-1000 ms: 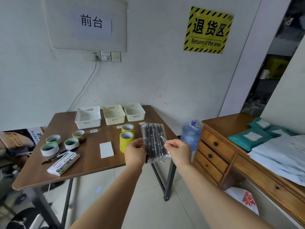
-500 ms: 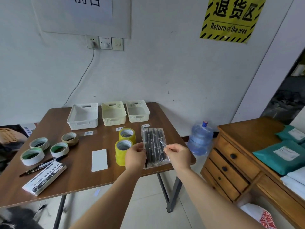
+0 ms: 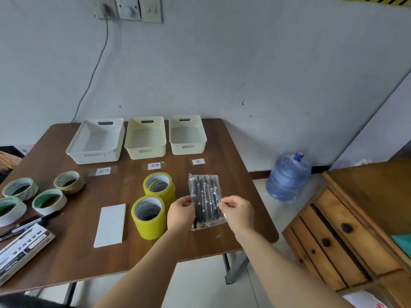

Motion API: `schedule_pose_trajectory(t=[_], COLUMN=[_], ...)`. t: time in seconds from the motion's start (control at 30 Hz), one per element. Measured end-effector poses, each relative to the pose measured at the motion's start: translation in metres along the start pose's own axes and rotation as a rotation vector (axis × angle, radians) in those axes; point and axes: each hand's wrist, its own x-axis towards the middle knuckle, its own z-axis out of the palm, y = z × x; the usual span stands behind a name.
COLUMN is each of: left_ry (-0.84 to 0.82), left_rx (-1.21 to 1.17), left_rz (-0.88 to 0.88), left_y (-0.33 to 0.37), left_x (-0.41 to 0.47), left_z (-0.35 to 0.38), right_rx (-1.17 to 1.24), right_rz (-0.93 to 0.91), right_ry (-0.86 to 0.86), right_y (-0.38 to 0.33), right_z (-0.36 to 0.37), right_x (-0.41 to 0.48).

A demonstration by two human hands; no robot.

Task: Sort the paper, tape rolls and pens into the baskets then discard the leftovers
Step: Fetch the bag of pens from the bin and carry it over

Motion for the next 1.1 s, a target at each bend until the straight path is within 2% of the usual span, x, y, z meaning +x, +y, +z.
schedule_pose_trajectory(t=[0.53,0.93,1.1], left_ry=[-0.124,-0.212,-0.207], left_rx=[0.107,0.154,0.256], left_rz=[-0.222,-0.29,-0.2], left_y=[-0.06,-0.075,-0.054], left_x=[0.091,0.105,0.103], left_z=[0.022,0.021,0.014], right_rx=[-0.121,-0.231,-0.258], right_rz=[0.122,0.241,0.254], right_ry=[-0.117,-0.159,-0.152], right_y=[0.065,0.081,0.067], right_z=[0.067,0.078,0.075], right_x=[0.062,0.069,0.069])
